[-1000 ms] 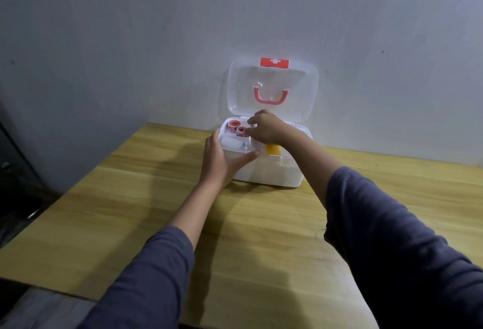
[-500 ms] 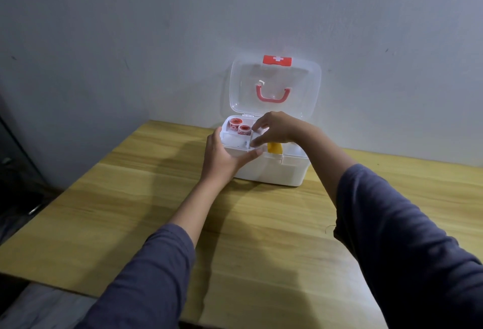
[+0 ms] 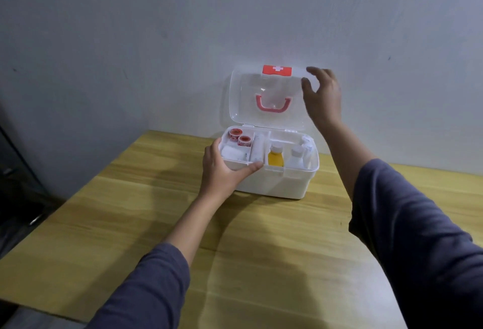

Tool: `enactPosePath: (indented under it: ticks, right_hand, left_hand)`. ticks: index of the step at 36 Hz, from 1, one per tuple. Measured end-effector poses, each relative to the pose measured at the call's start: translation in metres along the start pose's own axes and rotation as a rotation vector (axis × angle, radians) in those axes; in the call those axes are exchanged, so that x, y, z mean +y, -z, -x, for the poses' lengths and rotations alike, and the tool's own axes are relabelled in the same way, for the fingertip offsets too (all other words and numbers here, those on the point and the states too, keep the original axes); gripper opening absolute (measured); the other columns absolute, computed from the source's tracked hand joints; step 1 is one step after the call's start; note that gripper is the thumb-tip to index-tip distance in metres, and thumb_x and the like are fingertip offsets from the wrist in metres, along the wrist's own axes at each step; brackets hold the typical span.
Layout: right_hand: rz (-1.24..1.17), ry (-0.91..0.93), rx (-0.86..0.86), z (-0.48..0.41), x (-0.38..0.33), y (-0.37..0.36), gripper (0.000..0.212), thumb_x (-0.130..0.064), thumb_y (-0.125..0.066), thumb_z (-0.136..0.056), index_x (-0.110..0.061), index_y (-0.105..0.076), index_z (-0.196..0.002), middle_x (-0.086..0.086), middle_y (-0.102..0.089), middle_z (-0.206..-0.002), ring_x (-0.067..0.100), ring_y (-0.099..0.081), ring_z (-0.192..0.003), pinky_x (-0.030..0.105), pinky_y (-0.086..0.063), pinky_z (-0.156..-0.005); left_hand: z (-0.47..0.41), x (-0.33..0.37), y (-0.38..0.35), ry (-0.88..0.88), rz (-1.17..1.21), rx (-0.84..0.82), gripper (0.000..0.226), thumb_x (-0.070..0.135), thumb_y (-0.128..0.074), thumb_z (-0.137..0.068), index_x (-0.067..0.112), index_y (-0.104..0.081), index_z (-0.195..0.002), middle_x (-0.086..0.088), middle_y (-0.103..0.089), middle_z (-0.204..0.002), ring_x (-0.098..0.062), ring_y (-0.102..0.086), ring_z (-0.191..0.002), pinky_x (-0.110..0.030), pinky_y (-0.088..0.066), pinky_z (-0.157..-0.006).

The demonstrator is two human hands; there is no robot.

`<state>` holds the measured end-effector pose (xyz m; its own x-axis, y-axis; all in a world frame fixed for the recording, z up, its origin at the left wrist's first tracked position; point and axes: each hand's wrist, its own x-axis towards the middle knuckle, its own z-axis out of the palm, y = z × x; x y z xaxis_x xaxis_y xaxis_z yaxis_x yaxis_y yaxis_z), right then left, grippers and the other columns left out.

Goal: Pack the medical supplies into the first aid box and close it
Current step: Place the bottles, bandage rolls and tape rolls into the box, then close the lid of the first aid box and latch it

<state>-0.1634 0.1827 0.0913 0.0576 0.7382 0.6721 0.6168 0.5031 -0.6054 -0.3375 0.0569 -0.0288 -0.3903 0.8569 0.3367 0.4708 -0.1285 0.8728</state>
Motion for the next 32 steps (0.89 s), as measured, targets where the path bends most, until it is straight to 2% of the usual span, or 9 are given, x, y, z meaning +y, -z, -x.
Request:
enactPosePath:
  ticks: [4,9,13,17,20,24,28,30,32]
  right_hand:
    - [0.034,-0.027,-0.027,-0.017,0.009,-0.005,0.037,-0.021,-0.049,-0.094,-0.01,-0.054,-0.128,0.011,-0.052,-0.133,0.025,-0.048,-0.123,0.025,-0.035,-0.098]
    - [-0.019,-0.039,0.001,-0.02,0.013,-0.007,0.03,-0.021,-0.053,-0.092,-0.011,-0.063,-0.119,0.012,-0.059,-0.123,0.025,-0.056,-0.112,0.026,-0.041,-0.091]
    - [-0.072,0.026,0.049,-0.014,0.012,0.003,0.023,-0.022,-0.059,-0.088,-0.009,-0.069,-0.104,0.013,-0.062,-0.111,0.024,-0.06,-0.103,0.029,-0.047,-0.084]
    - [-0.037,0.14,0.027,-0.004,0.009,0.015,0.022,-0.022,-0.065,-0.085,-0.004,-0.066,-0.097,0.015,-0.062,-0.106,0.023,-0.061,-0.099,0.018,-0.039,-0.079]
    - [0.035,0.265,-0.035,0.006,0.003,0.019,0.024,-0.022,-0.063,-0.086,-0.002,-0.061,-0.099,0.016,-0.061,-0.105,0.025,-0.059,-0.097,0.016,-0.035,-0.077]
    - [0.071,0.35,-0.144,0.023,-0.003,0.017,0.023,-0.021,-0.051,-0.093,-0.005,-0.055,-0.11,0.011,-0.061,-0.115,0.026,-0.058,-0.107,0.032,-0.042,-0.092]
    - [0.076,0.403,-0.168,0.032,0.001,0.021,0.029,-0.021,-0.043,-0.097,-0.008,-0.053,-0.121,0.01,-0.059,-0.124,0.027,-0.053,-0.117,0.037,-0.036,-0.103]
    - [0.113,0.447,-0.199,0.036,0.004,0.023,0.033,-0.023,-0.042,-0.098,-0.011,-0.05,-0.128,0.009,-0.056,-0.129,0.025,-0.05,-0.123,0.042,-0.027,-0.113]
    - [0.15,0.486,-0.224,0.039,0.006,0.023,0.039,-0.03,-0.041,-0.097,-0.015,-0.047,-0.132,0.008,-0.054,-0.133,0.024,-0.047,-0.127,0.04,-0.018,-0.116]
  left_hand:
    - [-0.001,-0.002,-0.002,-0.022,0.003,0.027,0.099,0.051,-0.084,-0.057,0.02,-0.036,-0.137,0.003,-0.039,-0.129,-0.011,-0.038,-0.12,-0.023,-0.037,-0.09]
    - [0.0,-0.003,-0.001,-0.024,-0.005,0.026,0.104,0.062,-0.08,-0.05,0.021,-0.038,-0.136,0.006,-0.039,-0.124,-0.014,-0.04,-0.121,-0.031,-0.044,-0.097]
    - [0.002,-0.001,-0.002,-0.005,-0.017,0.021,0.102,0.055,-0.083,-0.055,0.02,-0.035,-0.137,0.007,-0.036,-0.124,-0.015,-0.039,-0.124,-0.031,-0.042,-0.1]
    - [0.003,0.0,-0.003,0.011,-0.027,0.007,0.108,0.061,-0.082,-0.052,0.017,-0.033,-0.139,0.001,-0.038,-0.133,-0.018,-0.039,-0.126,-0.039,-0.044,-0.102]
    - [0.004,0.003,-0.004,0.015,-0.038,0.014,0.107,0.058,-0.082,-0.054,0.015,-0.033,-0.139,-0.001,-0.038,-0.133,-0.018,-0.039,-0.126,-0.029,-0.04,-0.098]
    - [0.004,0.006,-0.005,0.022,-0.04,0.017,0.104,0.053,-0.082,-0.057,0.015,-0.032,-0.14,-0.003,-0.037,-0.135,-0.019,-0.037,-0.127,-0.026,-0.038,-0.093]
    - [0.004,0.008,-0.005,0.031,-0.043,0.016,0.104,0.051,-0.083,-0.058,0.015,-0.03,-0.141,-0.004,-0.036,-0.138,-0.019,-0.035,-0.13,-0.026,-0.037,-0.094]
    - [0.005,0.009,-0.005,0.033,-0.043,0.021,0.105,0.052,-0.083,-0.058,0.015,-0.03,-0.141,-0.003,-0.036,-0.139,-0.02,-0.036,-0.13,-0.027,-0.038,-0.096]
    - [0.005,0.008,-0.006,0.034,-0.045,0.023,0.106,0.053,-0.083,-0.056,0.015,-0.031,-0.141,-0.004,-0.037,-0.138,-0.021,-0.037,-0.129,-0.032,-0.041,-0.099]
